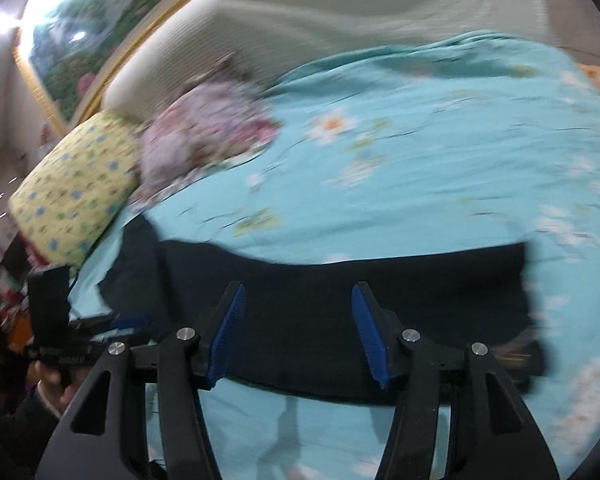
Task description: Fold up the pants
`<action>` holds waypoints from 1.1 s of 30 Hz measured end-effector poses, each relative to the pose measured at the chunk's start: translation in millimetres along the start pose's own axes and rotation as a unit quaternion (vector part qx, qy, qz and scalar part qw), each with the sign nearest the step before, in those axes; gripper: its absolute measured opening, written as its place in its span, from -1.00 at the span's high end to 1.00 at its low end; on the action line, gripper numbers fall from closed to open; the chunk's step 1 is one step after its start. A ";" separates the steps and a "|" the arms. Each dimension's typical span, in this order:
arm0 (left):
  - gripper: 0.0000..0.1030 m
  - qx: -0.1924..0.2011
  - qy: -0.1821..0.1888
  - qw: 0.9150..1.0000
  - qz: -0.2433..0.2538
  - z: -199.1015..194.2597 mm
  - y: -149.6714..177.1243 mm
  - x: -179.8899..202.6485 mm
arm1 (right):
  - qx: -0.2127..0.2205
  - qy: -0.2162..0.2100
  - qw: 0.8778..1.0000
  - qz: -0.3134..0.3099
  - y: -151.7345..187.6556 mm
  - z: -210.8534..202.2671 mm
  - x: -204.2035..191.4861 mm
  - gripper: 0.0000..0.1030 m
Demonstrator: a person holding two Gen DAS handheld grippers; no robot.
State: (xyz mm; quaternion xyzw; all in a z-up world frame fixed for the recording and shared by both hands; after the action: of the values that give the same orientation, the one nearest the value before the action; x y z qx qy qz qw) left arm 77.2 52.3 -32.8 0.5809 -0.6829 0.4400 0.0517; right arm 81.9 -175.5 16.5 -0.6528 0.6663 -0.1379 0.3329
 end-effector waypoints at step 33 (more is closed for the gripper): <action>-0.52 -0.074 -0.066 0.993 -0.064 -61.9 -163.9 -232.3 | -0.144 -0.157 0.966 -0.144 4.5 130.5 -233.1 -0.10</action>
State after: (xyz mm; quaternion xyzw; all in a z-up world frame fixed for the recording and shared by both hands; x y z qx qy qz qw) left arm 261.7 277.0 -41.7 0.6454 -0.6771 0.3448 0.0777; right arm 142.6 82.0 -21.5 -0.7966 0.5173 0.0170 0.3124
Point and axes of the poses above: each gripper's, at about its wrist camera, not at the fingertips, and z roughly the way its jaws point, x to its right, y to its underside, the point moved 8 cm from there along z, roughly the way its jaws point, and after that the axes turned 15 degrees about y, right-handed, at the moved point
